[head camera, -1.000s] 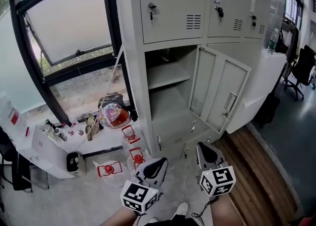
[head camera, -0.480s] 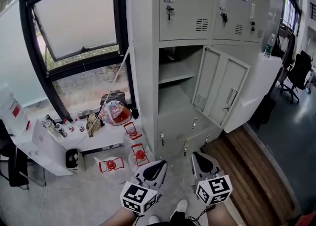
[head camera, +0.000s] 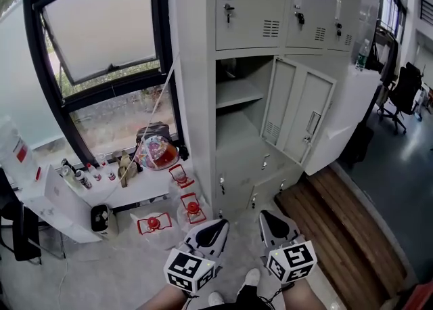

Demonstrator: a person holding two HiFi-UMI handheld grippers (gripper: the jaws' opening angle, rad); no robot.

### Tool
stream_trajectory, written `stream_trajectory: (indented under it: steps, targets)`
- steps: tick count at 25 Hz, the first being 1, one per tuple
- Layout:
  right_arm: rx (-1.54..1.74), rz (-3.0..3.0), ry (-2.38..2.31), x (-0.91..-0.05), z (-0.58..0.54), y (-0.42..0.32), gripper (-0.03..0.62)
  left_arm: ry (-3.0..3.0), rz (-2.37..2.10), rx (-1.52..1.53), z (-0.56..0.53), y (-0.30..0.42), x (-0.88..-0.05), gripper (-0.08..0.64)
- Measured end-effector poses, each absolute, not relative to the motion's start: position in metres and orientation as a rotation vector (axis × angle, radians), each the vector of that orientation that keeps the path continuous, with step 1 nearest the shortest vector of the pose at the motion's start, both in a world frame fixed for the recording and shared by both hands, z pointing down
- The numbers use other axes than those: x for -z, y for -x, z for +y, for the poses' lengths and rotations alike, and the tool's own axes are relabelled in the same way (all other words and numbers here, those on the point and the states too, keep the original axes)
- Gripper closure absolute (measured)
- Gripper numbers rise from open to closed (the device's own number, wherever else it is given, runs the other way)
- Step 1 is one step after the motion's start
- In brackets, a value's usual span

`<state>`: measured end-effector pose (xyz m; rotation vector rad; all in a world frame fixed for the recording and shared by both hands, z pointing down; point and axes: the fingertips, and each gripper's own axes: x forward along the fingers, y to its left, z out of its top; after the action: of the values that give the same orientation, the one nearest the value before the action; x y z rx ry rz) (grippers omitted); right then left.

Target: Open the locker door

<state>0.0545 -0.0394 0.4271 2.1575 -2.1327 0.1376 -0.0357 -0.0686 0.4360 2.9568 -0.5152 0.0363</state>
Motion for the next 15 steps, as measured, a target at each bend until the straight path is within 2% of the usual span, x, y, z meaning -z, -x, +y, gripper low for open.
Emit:
stream_trajectory:
  steps: [15]
  targets:
    - [-0.117,-2.128,-2.162,-0.423,-0.034,-0.037,0.538,-2.976,-0.486,-0.033,-0.064,0.049,-0.432,0.543]
